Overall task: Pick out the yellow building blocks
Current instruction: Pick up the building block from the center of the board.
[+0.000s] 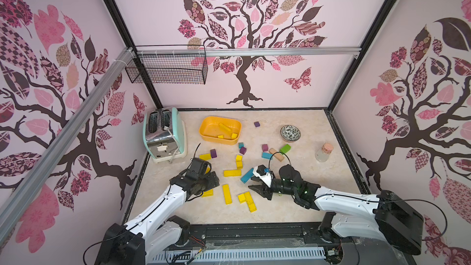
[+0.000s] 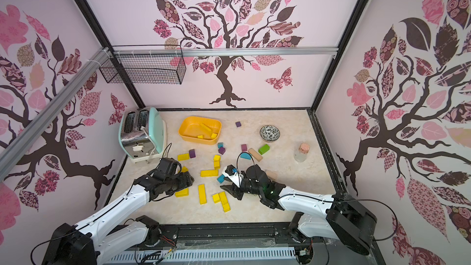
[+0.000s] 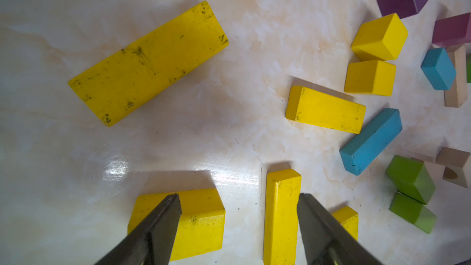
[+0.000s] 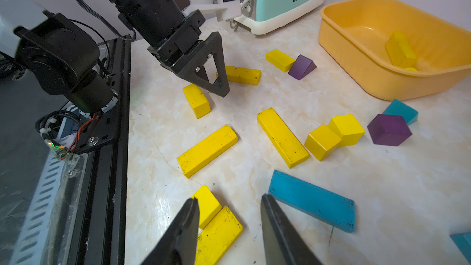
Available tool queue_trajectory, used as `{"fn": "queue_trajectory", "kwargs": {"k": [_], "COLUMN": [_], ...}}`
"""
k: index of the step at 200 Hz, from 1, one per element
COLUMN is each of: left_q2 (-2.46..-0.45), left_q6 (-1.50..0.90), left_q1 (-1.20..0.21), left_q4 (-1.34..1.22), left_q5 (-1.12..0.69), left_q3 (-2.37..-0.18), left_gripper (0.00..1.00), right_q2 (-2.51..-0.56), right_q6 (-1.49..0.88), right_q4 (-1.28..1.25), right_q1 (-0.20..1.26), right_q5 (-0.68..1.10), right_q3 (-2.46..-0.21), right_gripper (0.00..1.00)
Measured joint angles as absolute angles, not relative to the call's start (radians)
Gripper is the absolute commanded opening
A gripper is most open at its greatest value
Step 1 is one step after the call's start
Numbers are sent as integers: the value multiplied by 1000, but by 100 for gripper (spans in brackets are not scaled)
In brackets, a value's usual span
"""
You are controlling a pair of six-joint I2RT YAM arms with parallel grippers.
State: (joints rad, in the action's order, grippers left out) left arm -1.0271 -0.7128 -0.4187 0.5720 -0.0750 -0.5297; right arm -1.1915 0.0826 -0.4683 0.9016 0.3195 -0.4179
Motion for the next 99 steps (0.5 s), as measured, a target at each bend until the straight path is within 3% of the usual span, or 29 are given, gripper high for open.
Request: {"fn": "queue_trajectory", "kwargs": {"k": [99], "left_q2": [-1092], "left_q6": [-582], "left_q1": [-416], "left_q4": [564], "left_q5": [59], "left_q3": [-635], "left_gripper": [75], "right_q2": [-1271], "right_q6": [27], "right_q4": [-467], "right_q1": [902], "right_q5": [364], "right_q3": [-490], "right_gripper": [49]}}
